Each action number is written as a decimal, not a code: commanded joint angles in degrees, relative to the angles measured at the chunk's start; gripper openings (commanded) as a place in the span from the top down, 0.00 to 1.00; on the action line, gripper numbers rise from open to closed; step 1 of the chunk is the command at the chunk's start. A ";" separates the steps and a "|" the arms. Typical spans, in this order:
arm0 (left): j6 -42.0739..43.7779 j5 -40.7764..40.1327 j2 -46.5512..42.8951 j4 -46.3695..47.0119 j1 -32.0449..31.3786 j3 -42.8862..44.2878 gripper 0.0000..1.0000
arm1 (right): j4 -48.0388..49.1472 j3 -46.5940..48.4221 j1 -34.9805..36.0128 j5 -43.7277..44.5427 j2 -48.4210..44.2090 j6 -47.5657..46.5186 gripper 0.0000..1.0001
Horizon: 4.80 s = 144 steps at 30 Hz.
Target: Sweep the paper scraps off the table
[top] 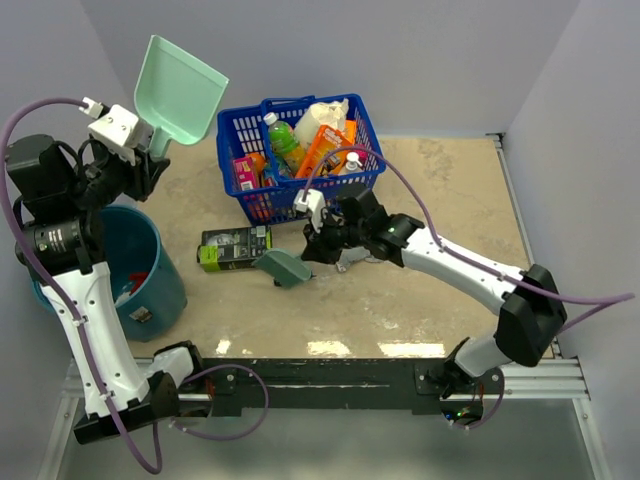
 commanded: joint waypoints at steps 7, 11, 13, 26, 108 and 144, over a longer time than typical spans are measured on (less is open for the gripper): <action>-0.72 1.77 4.22 4.30 -10.89 -0.80 1.00 | -9.06 -2.81 -12.16 10.77 -7.32 9.59 1.00; -0.98 1.76 5.72 5.53 -14.87 -1.76 1.00 | -17.07 -1.75 -16.04 11.47 -9.25 8.91 1.00; -0.28 1.49 6.69 5.27 -16.18 -1.67 1.00 | -22.24 -0.97 -18.14 12.35 -11.44 7.41 1.00; 23.96 -2.01 11.87 -15.11 -32.78 -2.11 1.00 | -29.39 9.67 -25.62 12.25 -20.24 5.39 1.00; 7.98 -46.24 33.24 -0.80 -64.35 -27.86 0.53 | -31.22 7.65 -32.04 16.48 -10.74 7.41 1.00; 11.41 -34.37 30.41 2.81 -57.06 -34.63 0.80 | -52.77 -5.27 -31.95 1.01 -20.34 -55.79 1.00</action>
